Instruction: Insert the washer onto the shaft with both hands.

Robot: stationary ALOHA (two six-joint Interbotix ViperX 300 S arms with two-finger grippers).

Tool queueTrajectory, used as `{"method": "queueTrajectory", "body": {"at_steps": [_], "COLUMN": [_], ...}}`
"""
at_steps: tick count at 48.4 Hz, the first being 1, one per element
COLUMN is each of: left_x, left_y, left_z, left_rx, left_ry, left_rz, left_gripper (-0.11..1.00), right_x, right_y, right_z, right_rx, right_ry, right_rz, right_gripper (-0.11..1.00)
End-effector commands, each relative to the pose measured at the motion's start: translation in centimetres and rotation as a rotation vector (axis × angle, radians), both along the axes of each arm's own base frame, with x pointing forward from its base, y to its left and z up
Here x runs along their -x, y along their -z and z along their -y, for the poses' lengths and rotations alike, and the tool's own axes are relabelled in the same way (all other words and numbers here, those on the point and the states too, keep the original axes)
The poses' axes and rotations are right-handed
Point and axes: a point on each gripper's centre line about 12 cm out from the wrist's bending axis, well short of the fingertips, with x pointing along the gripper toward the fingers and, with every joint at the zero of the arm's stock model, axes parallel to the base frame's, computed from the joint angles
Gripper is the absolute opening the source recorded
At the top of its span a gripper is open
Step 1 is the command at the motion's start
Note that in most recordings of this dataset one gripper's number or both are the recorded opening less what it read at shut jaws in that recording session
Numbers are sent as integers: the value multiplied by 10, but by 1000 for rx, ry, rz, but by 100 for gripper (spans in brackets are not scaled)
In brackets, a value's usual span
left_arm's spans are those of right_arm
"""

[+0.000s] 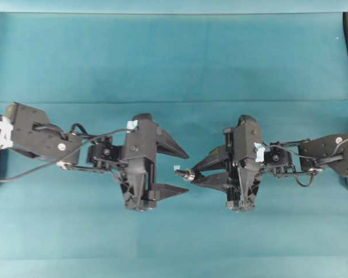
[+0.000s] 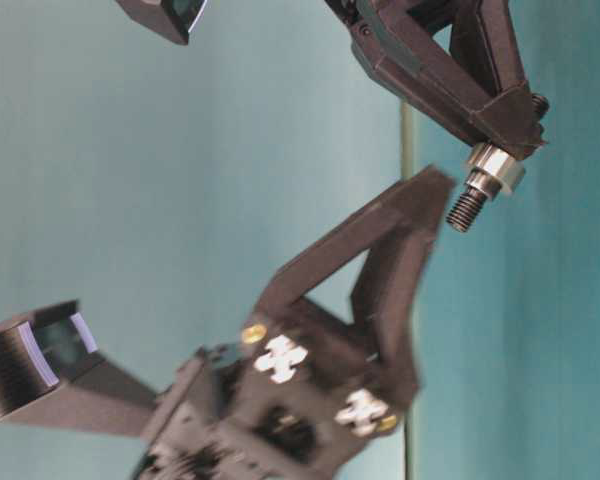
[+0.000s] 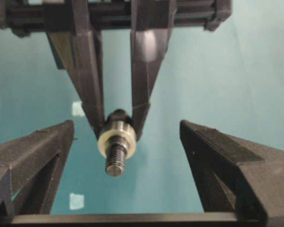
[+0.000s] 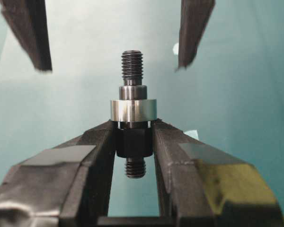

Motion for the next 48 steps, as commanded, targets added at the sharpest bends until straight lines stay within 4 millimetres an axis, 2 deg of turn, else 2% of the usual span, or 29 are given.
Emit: {"method": "queueTrajectory", "body": {"at_steps": [1, 12, 29, 48], "left_x": [7, 37, 72, 74], "left_y": [-22, -24, -33, -31], "left_z": [1, -2, -5, -5], "left_rx": [2, -7, -9, -9], "left_ry": [5, 3, 3, 3], "left_rz": [40, -52, -47, -53], "left_gripper": [97, 97, 97, 97], "right_x": [-3, -3, -3, -2], "right_y": [-11, -12, -13, -14], "right_z": [-2, -2, -2, -2], "right_rx": [-10, -7, -9, -8], "right_ry": [-1, -1, -1, -4], "right_rz": [39, 41, 45, 42], "right_gripper": [0, 0, 0, 0]}}
